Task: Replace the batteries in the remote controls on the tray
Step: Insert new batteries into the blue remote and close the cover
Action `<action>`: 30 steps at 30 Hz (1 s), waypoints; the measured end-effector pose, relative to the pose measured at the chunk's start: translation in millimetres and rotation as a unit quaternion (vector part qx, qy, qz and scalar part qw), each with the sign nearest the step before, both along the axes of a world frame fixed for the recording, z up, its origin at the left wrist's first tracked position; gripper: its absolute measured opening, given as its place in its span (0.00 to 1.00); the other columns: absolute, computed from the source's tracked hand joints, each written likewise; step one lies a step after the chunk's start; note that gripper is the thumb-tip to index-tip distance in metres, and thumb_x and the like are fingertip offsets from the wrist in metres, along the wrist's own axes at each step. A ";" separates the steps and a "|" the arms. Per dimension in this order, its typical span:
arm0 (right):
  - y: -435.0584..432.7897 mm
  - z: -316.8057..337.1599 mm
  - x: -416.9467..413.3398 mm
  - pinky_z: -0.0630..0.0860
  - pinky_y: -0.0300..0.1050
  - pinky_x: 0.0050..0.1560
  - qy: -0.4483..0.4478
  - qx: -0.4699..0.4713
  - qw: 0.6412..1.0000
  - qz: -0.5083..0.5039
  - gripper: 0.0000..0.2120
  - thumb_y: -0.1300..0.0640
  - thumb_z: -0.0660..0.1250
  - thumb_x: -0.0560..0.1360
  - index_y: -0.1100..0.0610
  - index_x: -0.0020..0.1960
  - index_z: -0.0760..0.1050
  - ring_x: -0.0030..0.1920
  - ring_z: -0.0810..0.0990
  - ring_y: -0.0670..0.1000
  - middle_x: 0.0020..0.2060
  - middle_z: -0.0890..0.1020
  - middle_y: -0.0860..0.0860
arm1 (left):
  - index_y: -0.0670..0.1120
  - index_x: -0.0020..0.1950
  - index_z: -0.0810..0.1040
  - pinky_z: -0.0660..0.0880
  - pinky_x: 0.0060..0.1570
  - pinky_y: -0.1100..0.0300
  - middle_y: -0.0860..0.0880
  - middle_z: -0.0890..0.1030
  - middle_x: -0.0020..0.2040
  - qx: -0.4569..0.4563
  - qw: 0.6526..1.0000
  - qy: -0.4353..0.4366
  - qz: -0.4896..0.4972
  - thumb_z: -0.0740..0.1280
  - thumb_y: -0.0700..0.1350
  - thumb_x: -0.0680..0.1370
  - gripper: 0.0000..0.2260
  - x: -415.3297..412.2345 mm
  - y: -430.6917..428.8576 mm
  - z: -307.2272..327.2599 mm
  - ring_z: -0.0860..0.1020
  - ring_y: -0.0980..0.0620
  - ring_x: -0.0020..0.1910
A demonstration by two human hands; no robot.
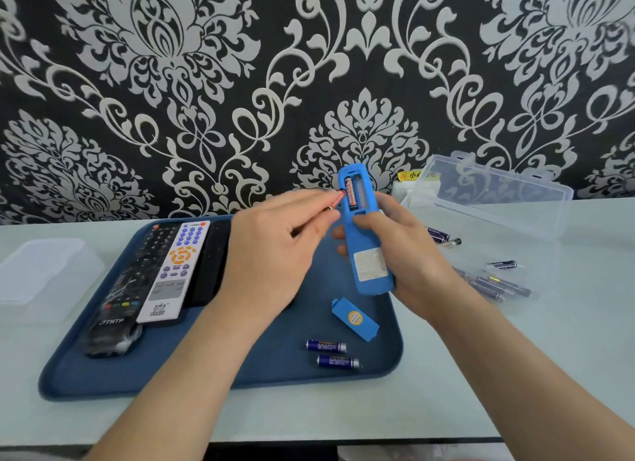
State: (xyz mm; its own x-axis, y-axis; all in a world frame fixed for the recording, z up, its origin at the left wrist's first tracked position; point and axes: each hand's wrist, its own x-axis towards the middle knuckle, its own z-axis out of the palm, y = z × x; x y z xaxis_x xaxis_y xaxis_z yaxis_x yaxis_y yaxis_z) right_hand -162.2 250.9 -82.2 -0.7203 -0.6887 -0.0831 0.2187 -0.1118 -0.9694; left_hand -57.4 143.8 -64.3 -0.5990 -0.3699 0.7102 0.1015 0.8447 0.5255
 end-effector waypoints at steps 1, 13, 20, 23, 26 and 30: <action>-1.2 0.4 2.8 0.81 0.50 0.45 0.017 0.003 1.000 0.007 0.13 0.64 0.59 0.80 0.54 0.61 0.74 0.37 0.82 0.51 0.41 0.83 0.56 | 0.44 0.54 0.84 0.74 0.53 0.68 0.51 0.84 0.51 -0.040 0.999 0.004 0.010 0.71 0.40 0.75 0.09 -2.1 -0.9 -4.9 0.80 0.59 0.50; -9.2 -5.8 23.3 0.75 0.47 0.31 0.164 0.054 0.983 0.069 0.18 0.70 0.58 0.74 0.55 0.60 0.68 0.29 0.78 0.55 0.38 0.77 0.60 | 0.46 0.50 0.85 0.67 0.54 0.72 0.54 0.82 0.49 -0.077 0.995 -0.016 0.058 0.73 0.44 0.72 0.08 -9.6 -13.7 -17.9 0.74 0.52 0.49; -7.0 0.6 30.1 0.75 0.47 0.30 0.189 0.046 0.974 0.119 0.17 0.62 0.59 0.72 0.51 0.59 0.70 0.27 0.77 0.55 0.37 0.78 0.57 | 0.59 0.61 0.75 0.76 0.55 0.59 0.52 0.78 0.59 0.340 0.939 -0.052 -0.012 0.76 0.35 0.68 0.28 -0.4 -12.3 3.7 0.77 0.57 0.58; -6.8 0.0 32.2 0.75 0.49 0.30 0.195 0.052 0.971 0.129 0.13 0.62 0.58 0.78 0.51 0.61 0.70 0.27 0.77 0.56 0.38 0.78 0.54 | 0.50 0.62 0.78 0.77 0.42 0.65 0.47 0.83 0.50 0.413 0.908 -0.060 -0.040 0.71 0.29 0.70 0.24 2.2 -11.2 8.4 0.81 0.57 0.46; -5.9 2.6 31.2 0.77 0.50 0.30 0.190 0.058 0.971 0.131 0.09 0.57 0.58 0.82 0.49 0.60 0.71 0.27 0.80 0.59 0.39 0.80 0.56 | 0.47 0.57 0.81 0.77 0.41 0.67 0.48 0.84 0.46 0.436 0.899 -0.034 -0.034 0.70 0.28 0.71 0.19 2.1 -11.3 10.1 0.81 0.57 0.41; -4.3 3.5 27.5 0.76 0.48 0.29 0.186 0.086 0.970 0.129 0.05 0.53 0.57 0.83 0.48 0.53 0.72 0.29 0.82 0.62 0.38 0.82 0.58 | 0.46 0.54 0.82 0.78 0.43 0.65 0.47 0.85 0.44 0.434 0.900 -0.035 -0.018 0.69 0.29 0.72 0.16 0.0 -8.3 6.7 0.82 0.55 0.41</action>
